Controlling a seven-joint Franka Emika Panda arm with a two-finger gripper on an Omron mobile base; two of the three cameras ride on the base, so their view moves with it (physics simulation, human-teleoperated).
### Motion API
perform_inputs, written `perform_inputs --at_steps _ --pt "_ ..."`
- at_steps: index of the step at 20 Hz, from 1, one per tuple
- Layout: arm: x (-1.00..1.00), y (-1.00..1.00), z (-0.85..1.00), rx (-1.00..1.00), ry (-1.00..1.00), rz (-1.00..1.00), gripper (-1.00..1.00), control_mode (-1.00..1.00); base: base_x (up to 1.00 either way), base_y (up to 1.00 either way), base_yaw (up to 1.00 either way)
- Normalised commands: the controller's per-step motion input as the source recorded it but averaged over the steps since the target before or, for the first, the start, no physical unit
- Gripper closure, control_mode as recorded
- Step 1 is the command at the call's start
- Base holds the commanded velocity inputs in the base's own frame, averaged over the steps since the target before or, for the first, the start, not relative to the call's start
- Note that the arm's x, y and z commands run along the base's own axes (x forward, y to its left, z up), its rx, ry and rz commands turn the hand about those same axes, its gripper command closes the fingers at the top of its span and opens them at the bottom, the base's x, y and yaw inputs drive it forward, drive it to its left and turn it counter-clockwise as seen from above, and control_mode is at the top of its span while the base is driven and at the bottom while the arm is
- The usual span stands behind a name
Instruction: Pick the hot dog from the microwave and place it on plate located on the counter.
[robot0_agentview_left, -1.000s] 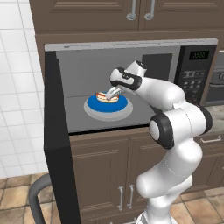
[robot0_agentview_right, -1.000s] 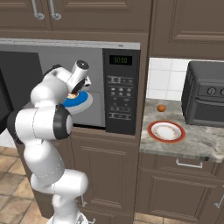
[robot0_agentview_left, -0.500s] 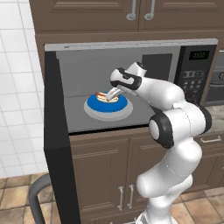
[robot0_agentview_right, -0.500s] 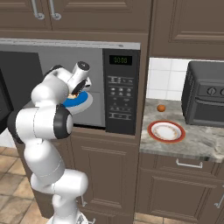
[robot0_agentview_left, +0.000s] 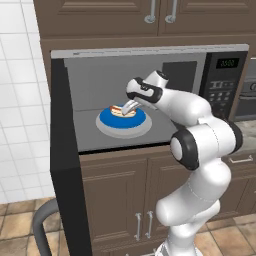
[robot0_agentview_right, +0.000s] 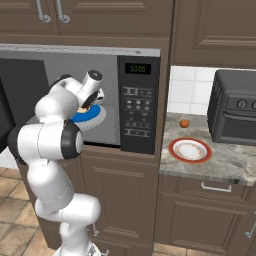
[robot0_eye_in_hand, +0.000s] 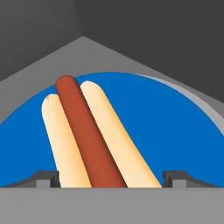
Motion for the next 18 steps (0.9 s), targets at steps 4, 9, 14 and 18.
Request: perform_inputs --at_steps 4,9,14,18 --pt "-0.85 0.00 0.03 0.00 -0.10 -0.07 1.00 -1.00 0.00 0.00 0.00" --pt "-0.98 0.07 0.22 -0.04 -0.03 -0.10 1.00 -1.00 0.00 0.00 0.00" --pt "-0.81 0.08 0.55 -0.02 0.03 -0.19 1.00 -1.00 0.00 0.00 0.00" --pt "-0.73 -0.07 0.75 0.00 0.10 -0.21 1.00 -1.00 0.00 0.00 0.00"
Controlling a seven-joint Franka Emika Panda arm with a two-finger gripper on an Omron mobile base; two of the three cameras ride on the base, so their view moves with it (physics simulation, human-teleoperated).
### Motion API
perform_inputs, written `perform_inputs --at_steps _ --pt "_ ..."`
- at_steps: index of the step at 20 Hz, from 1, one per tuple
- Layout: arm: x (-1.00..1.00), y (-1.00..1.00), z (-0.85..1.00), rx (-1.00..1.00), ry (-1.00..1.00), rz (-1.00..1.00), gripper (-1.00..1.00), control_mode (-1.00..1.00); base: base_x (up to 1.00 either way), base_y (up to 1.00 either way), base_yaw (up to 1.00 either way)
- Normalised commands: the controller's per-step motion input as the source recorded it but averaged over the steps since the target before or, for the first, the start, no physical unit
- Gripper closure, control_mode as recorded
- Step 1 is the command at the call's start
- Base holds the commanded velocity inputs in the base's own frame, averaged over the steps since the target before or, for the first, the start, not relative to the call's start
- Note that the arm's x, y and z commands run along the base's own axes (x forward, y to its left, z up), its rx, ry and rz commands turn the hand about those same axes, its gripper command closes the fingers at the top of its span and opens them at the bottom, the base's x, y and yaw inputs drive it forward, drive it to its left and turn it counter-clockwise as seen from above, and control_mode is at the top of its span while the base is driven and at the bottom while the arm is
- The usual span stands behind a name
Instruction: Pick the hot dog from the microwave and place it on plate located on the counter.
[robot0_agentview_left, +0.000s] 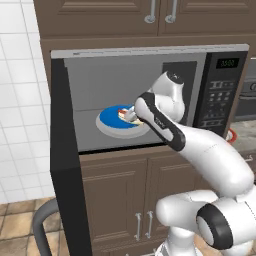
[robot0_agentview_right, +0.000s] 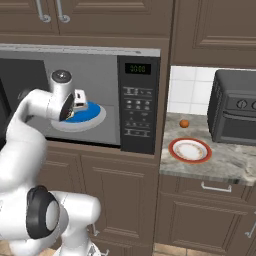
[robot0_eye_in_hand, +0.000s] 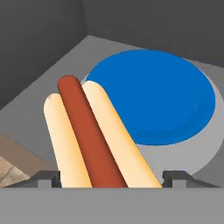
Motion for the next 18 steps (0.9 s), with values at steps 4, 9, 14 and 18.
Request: perform_inputs --at_steps 4,9,14,18 --pt "-1.00 -0.16 0.39 0.00 0.05 -0.22 1.00 -1.00 0.00 0.00 0.00" --pt "-1.00 -0.32 0.01 0.00 -0.01 -0.14 1.00 -1.00 0.00 0.00 0.00" --pt "-0.99 -0.48 0.19 0.00 0.00 -0.06 1.00 -1.00 0.00 0.00 0.00" --pt "-1.00 -0.37 0.34 0.00 0.00 0.00 1.00 -1.00 0.00 0.00 0.00"
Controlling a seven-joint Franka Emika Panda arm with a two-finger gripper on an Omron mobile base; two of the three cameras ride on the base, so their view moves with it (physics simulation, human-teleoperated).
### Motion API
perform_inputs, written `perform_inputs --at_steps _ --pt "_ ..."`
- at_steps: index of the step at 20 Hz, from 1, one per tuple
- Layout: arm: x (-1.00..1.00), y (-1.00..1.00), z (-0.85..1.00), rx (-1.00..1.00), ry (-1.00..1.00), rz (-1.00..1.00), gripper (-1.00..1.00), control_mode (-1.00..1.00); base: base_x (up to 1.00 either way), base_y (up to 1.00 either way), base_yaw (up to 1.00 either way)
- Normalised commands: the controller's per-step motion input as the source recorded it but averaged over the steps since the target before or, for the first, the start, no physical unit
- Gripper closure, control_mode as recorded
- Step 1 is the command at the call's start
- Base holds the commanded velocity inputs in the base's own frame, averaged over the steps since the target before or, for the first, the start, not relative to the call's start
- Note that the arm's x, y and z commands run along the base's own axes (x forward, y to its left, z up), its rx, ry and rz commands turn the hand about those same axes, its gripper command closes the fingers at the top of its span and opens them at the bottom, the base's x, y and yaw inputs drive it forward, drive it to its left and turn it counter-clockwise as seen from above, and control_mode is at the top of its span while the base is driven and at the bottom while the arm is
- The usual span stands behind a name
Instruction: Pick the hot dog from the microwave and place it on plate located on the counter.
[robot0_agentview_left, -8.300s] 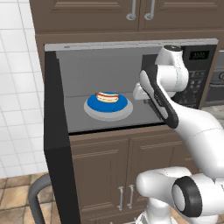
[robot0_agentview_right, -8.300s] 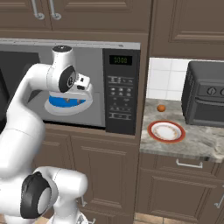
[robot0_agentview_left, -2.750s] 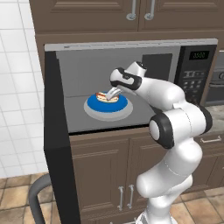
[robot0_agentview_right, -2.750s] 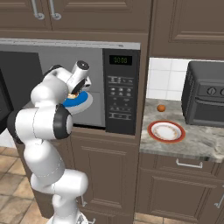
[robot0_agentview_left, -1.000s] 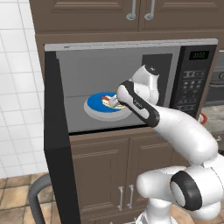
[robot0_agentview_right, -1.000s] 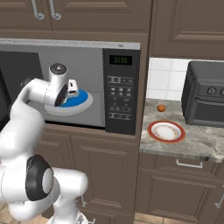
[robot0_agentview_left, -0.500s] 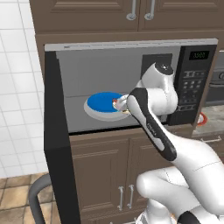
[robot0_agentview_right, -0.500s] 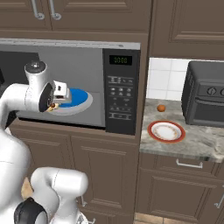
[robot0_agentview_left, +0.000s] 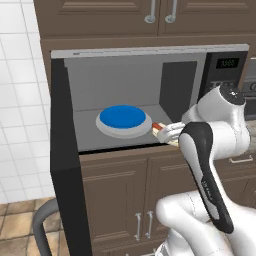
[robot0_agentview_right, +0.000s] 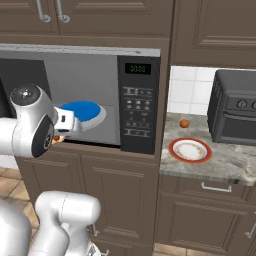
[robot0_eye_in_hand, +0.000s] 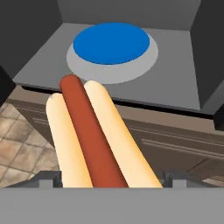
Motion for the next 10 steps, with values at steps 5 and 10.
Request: perform_inputs --at_steps 5,10 --pt "-0.84 -0.42 0.31 0.00 0.00 0.00 1.00 -1.00 0.00 0.00 0.00" --pt "-0.40 -0.65 0.09 0.00 0.00 0.00 1.00 -1.00 0.00 0.00 0.00"
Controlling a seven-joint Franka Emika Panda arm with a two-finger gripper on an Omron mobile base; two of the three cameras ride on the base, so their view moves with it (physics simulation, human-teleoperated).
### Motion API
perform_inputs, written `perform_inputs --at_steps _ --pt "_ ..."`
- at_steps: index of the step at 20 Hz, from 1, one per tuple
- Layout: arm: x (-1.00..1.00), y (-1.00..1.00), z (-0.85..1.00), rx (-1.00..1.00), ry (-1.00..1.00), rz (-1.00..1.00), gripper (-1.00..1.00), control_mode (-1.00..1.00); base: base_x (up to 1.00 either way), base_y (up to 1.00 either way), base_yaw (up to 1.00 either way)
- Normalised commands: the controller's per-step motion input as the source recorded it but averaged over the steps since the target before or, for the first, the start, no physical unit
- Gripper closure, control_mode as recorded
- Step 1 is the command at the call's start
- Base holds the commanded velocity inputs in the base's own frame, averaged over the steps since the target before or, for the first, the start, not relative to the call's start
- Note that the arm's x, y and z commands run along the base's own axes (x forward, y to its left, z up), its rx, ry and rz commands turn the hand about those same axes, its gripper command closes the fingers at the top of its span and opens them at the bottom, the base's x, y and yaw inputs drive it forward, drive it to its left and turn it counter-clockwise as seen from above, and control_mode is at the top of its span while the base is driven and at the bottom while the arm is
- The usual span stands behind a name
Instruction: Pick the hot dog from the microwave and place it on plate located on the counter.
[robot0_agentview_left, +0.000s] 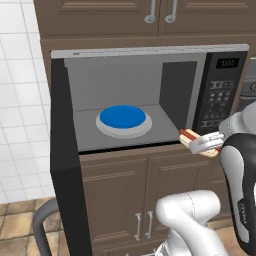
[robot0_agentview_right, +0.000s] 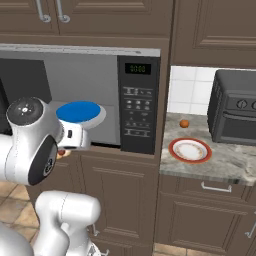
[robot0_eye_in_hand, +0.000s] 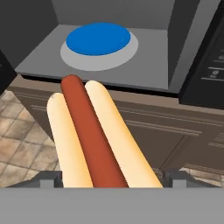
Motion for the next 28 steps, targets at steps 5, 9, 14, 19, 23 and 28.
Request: perform_inputs --at_steps 5,9,14,19,23,28 --pt "-0.45 -0.68 0.00 0.00 0.00 -0.02 1.00 -1.00 0.00 0.00 0.00" --pt "-0.52 -0.63 0.00 -0.01 0.00 -0.03 1.00 -1.00 0.00 0.00 0.00" --pt "-0.01 -0.87 0.00 0.00 0.00 -0.04 1.00 -1.00 0.00 0.00 0.00" --pt "0.13 -0.99 -0.04 0.00 0.00 -0.01 1.00 -1.00 0.00 0.00 0.00" --pt "0.26 -0.99 -0.10 0.02 0.00 0.00 1.00 -1.00 0.00 0.00 0.00" --pt "0.58 -0.86 -0.23 0.07 0.00 0.02 1.00 -1.00 0.00 0.00 0.00"
